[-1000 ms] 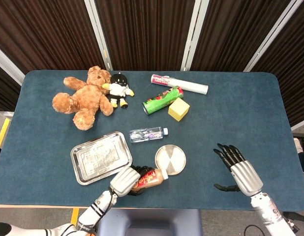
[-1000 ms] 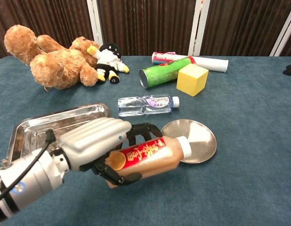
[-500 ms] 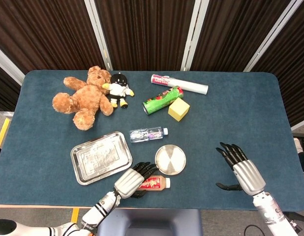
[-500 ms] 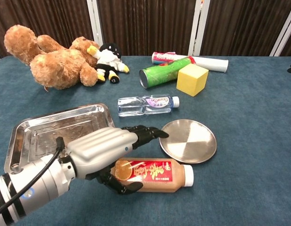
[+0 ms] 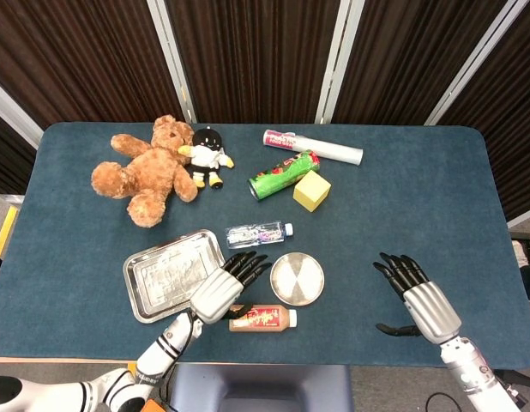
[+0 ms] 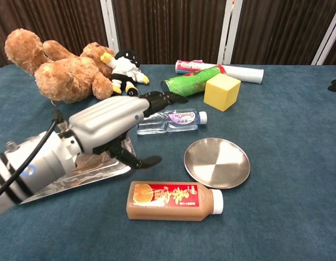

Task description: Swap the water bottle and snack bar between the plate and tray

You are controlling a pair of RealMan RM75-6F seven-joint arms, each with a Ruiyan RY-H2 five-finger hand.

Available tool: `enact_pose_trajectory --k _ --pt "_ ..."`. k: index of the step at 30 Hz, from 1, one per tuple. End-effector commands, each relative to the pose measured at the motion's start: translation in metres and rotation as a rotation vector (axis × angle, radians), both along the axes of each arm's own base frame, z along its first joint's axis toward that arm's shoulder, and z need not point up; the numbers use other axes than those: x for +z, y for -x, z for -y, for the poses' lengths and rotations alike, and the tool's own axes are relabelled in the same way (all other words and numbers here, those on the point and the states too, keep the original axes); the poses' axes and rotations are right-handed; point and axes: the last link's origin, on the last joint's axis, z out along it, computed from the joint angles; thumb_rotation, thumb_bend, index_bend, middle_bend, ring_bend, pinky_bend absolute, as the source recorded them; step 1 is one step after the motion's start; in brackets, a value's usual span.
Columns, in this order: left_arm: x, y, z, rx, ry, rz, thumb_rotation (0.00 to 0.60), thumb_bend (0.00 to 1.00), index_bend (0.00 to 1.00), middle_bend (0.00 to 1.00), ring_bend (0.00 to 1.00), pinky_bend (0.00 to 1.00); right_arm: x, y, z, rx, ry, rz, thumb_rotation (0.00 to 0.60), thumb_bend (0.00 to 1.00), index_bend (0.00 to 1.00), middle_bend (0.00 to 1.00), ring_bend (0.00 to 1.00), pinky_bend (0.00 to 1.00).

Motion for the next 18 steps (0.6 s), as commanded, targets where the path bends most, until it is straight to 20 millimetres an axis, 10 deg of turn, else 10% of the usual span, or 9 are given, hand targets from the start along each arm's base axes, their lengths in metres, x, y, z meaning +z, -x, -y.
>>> enact_pose_trajectory --k 1,18 --pt "-0.002 -0.01 -0.06 0.021 -0.07 -0.104 0.6 0.33 0.0 0.0 0.0 0.11 -0.003 0.0 0.0 -0.002 -0.003 -0.007 0.6 0.22 0.0 0.0 0.0 0.0" --pt "-0.057 -0.013 -0.133 0.195 -0.072 -0.229 0.6 0.3 0.0 0.0 0.0 0.06 -0.002 0.009 0.015 -0.079 0.069 -0.045 0.6 0.22 0.0 0.0 0.0 0.0"
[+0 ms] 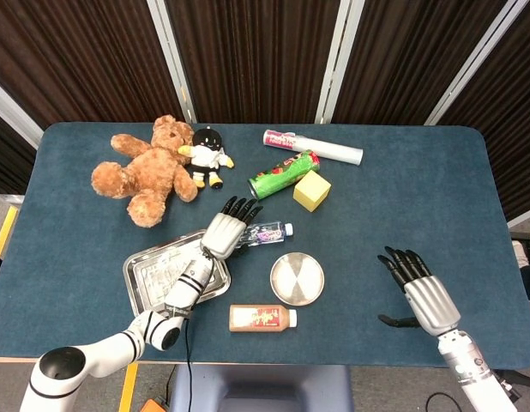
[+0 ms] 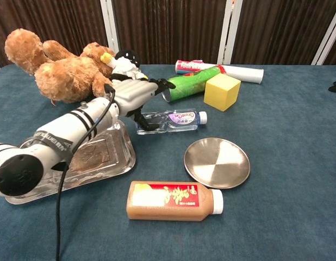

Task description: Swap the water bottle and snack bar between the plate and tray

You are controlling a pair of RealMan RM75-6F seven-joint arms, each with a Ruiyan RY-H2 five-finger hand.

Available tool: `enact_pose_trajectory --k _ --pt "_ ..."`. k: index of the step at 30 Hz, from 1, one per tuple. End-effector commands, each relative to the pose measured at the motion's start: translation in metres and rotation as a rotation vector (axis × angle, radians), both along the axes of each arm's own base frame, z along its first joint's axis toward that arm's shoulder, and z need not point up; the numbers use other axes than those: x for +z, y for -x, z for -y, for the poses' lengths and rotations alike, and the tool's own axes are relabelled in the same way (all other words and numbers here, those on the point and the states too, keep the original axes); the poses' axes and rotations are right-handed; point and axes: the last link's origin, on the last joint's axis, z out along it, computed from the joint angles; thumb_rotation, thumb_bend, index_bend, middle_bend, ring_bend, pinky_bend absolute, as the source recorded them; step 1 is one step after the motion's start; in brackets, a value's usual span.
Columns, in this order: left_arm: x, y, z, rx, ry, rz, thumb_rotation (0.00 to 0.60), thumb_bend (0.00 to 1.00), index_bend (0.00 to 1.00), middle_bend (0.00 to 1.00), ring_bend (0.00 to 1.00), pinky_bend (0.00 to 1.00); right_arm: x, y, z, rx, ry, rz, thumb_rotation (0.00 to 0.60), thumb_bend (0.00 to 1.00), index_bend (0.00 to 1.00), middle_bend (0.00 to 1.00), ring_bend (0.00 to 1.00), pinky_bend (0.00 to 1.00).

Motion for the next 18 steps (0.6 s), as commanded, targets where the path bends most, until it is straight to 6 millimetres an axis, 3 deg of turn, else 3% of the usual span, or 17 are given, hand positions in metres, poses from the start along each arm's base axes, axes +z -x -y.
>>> enact_pose_trajectory --k 1,6,8,10,12,14,18 --pt "-0.019 -0.011 -0.003 0.039 0.069 -0.003 0.6 0.3 0.0 0.0 0.0 0.06 0.002 0.001 0.002 -0.008 0.025 0.001 0.6 0.22 0.0 0.0 0.0 0.0" --pt "-0.021 -0.013 -0.002 0.036 0.076 0.0 0.6 0.3 0.0 0.0 0.0 0.07 0.001 0.003 0.002 -0.012 0.024 -0.003 0.6 0.22 0.0 0.0 0.0 0.0" --pt "-0.02 -0.01 -0.007 0.04 0.06 -0.038 0.6 0.3 0.01 0.04 0.03 0.13 -0.001 0.002 0.001 -0.01 0.005 -0.005 0.6 0.22 0.0 0.0 0.0 0.0" --pt "-0.022 -0.007 -0.011 0.053 0.038 -0.064 0.6 0.31 0.1 0.18 0.16 0.26 0.001 0.002 -0.001 -0.002 0.006 -0.005 0.6 0.22 0.0 0.0 0.0 0.0" --pt "-0.023 -0.003 -0.011 0.061 0.021 -0.079 0.6 0.34 0.3 0.39 0.38 0.48 0.002 0.001 -0.002 0.0 0.007 -0.003 0.6 0.22 0.0 0.0 0.0 0.0" --pt "-0.022 0.0 -0.013 0.061 0.004 -0.1 0.6 0.37 0.44 0.53 0.53 0.64 0.002 0.002 -0.002 0.0 0.007 -0.003 0.6 0.22 0.0 0.0 0.0 0.0" --pt "-0.018 0.004 -0.015 0.063 -0.01 -0.104 0.6 0.4 0.56 0.68 0.65 0.79 0.001 0.001 -0.002 0.0 -0.003 -0.006 0.6 0.22 0.0 0.0 0.0 0.0"
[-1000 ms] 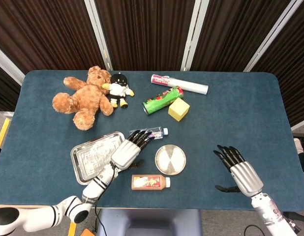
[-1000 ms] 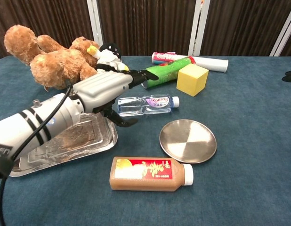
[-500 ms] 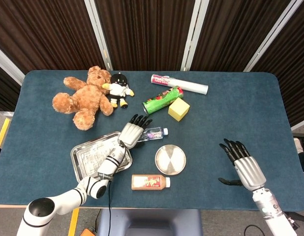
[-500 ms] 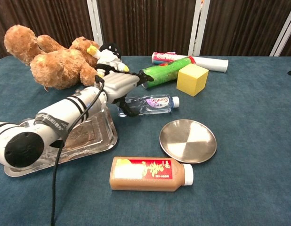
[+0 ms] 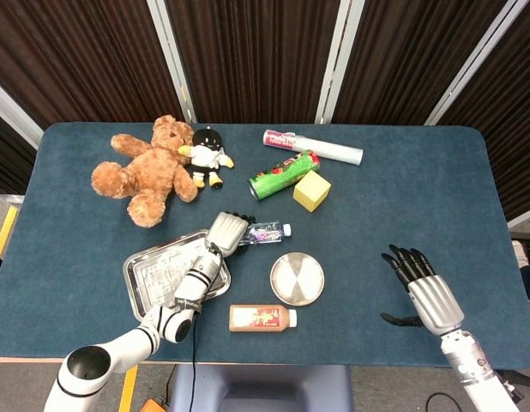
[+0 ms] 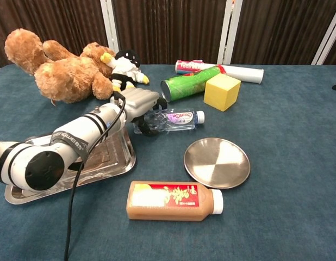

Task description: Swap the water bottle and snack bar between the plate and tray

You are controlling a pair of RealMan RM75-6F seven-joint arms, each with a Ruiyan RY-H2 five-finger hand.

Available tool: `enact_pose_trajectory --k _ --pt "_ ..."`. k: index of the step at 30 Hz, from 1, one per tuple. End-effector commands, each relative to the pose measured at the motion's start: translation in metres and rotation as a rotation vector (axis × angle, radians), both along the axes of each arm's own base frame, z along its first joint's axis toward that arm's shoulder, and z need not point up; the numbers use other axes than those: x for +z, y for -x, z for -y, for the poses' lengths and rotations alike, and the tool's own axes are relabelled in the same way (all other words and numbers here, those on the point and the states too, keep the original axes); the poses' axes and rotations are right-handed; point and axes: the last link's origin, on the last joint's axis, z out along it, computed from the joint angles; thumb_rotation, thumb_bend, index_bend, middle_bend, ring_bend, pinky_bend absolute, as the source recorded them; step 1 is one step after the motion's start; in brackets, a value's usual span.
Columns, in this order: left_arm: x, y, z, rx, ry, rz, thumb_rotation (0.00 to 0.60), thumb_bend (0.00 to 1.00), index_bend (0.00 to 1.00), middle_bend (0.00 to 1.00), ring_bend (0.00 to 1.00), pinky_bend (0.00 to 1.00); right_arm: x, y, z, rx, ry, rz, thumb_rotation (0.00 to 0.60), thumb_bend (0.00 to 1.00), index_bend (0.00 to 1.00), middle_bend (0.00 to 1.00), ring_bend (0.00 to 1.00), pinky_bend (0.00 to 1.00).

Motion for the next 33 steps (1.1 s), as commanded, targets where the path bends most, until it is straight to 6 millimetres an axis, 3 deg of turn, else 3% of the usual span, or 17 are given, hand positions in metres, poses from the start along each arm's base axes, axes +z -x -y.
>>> enact_pose_trajectory --k 1,5,11,14,19,23,26,29,31,33 --pt "0.003 -0.001 0.001 -0.012 -0.009 0.01 0.6 0.41 0.58 0.71 0.67 0.8 0.0 0.0 0.0 0.002 -0.002 -0.002 0.6 0.22 0.0 0.0 0.0 0.0" --pt "0.014 -0.004 0.005 -0.053 -0.033 0.066 0.6 0.45 0.65 0.8 0.75 0.86 -0.001 -0.001 -0.001 0.004 -0.005 -0.005 0.6 0.22 0.0 0.0 0.0 0.0" --pt "0.048 0.004 0.027 -0.121 -0.048 0.147 0.6 0.47 0.69 0.83 0.77 0.89 -0.003 -0.002 -0.004 0.013 -0.022 -0.004 0.6 0.22 0.0 0.0 0.0 0.0" --pt "0.071 0.019 0.045 -0.142 -0.063 0.162 0.6 0.47 0.69 0.84 0.78 0.89 -0.004 -0.004 -0.007 0.023 -0.033 -0.003 0.6 0.22 0.0 0.0 0.0 0.0" --pt "0.105 0.06 0.077 -0.151 -0.084 0.13 0.6 0.47 0.69 0.83 0.78 0.89 -0.006 -0.007 -0.012 0.039 -0.046 -0.001 0.6 0.22 0.0 0.0 0.0 0.0" --pt "0.114 0.096 0.096 -0.119 -0.085 0.09 0.6 0.47 0.69 0.83 0.78 0.89 -0.008 -0.01 -0.016 0.051 -0.051 0.005 0.6 0.22 0.0 0.0 0.0 0.0" --pt "0.111 0.124 0.109 -0.089 -0.095 0.065 0.6 0.46 0.66 0.81 0.76 0.88 -0.01 -0.013 -0.019 0.061 -0.055 0.014 0.6 0.22 0.0 0.0 0.0 0.0" --pt "0.106 0.14 0.112 -0.053 -0.088 0.052 0.6 0.45 0.62 0.76 0.73 0.85 -0.012 -0.013 -0.021 0.066 -0.065 0.011 0.6 0.22 0.0 0.0 0.0 0.0" --pt "0.105 0.145 0.112 -0.033 -0.064 0.03 0.6 0.43 0.54 0.68 0.65 0.76 -0.012 -0.013 -0.021 0.063 -0.07 0.009 0.6 0.22 0.0 0.0 0.0 0.0" --pt "0.105 0.147 0.113 -0.022 -0.033 0.008 0.6 0.42 0.38 0.51 0.47 0.65 -0.013 -0.013 -0.021 0.058 -0.075 0.011 0.6 0.22 0.0 0.0 0.0 0.0"
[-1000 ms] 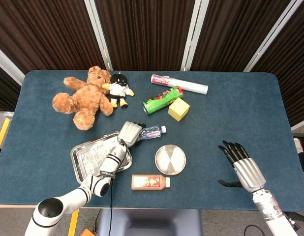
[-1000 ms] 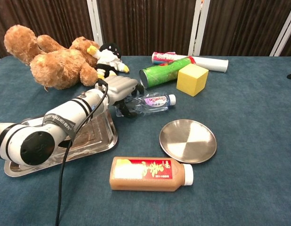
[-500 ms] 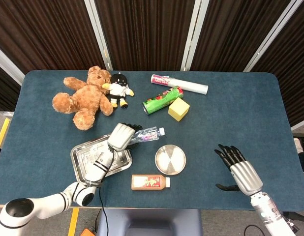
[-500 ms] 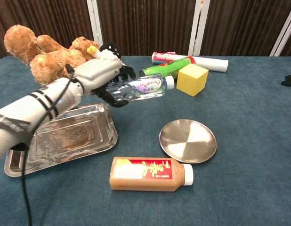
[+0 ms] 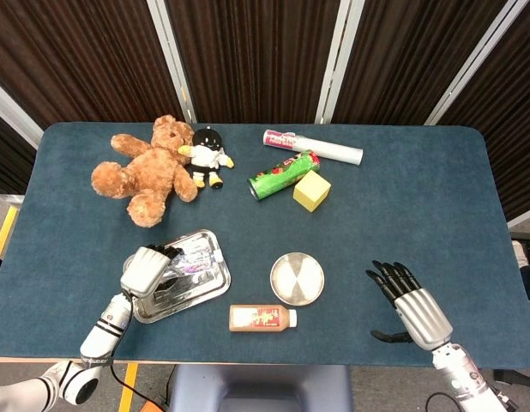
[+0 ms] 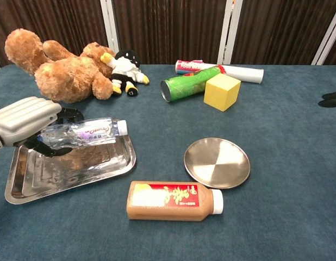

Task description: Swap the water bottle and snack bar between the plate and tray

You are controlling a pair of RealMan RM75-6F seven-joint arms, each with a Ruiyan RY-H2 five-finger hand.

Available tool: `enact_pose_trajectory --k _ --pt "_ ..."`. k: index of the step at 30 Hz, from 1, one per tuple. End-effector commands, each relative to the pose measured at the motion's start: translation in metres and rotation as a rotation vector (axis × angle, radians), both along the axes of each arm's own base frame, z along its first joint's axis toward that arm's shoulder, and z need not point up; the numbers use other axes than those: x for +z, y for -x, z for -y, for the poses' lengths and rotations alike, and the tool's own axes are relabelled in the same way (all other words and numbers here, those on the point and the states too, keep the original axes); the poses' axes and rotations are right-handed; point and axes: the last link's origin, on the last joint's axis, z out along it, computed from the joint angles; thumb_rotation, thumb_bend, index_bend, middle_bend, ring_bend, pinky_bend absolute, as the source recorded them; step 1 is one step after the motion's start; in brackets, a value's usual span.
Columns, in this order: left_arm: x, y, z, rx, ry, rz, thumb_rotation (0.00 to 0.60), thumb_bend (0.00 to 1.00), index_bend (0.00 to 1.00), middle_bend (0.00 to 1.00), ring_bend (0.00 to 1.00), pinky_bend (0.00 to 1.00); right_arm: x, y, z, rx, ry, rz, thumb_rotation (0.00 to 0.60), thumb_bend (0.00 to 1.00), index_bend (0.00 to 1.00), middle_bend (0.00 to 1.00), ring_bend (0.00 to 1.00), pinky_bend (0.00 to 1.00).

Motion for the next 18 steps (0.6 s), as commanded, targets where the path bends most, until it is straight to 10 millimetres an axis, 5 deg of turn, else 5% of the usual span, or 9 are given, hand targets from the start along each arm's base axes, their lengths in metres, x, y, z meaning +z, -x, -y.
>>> enact_pose_trajectory --k 1,3,6,9,18 --pt "-0.003 0.006 0.006 0.047 0.068 -0.023 0.6 0.41 0.27 0.4 0.35 0.58 0.0 0.0 0.001 -0.006 -0.005 0.004 0.6 0.22 0.0 0.0 0.0 0.0" --pt "-0.001 0.005 0.008 0.072 0.088 -0.004 0.6 0.39 0.1 0.22 0.17 0.46 0.001 0.0 0.001 -0.005 -0.006 0.0 0.6 0.22 0.0 0.0 0.0 0.0" --pt "0.002 0.006 0.009 0.099 0.103 0.004 0.6 0.37 0.0 0.05 0.02 0.31 0.002 0.001 0.001 -0.003 -0.004 -0.019 0.6 0.22 0.0 0.0 0.0 0.0" --pt "0.005 0.006 0.011 0.114 0.114 0.011 0.6 0.36 0.0 0.0 0.0 0.23 0.001 0.0 0.0 -0.004 -0.005 -0.016 0.6 0.22 0.0 0.0 0.0 0.0" --pt "0.037 0.01 0.034 0.143 0.128 0.002 0.6 0.34 0.0 0.0 0.0 0.18 -0.005 -0.004 -0.001 0.01 -0.03 0.004 0.6 0.22 0.0 0.0 0.0 0.0"
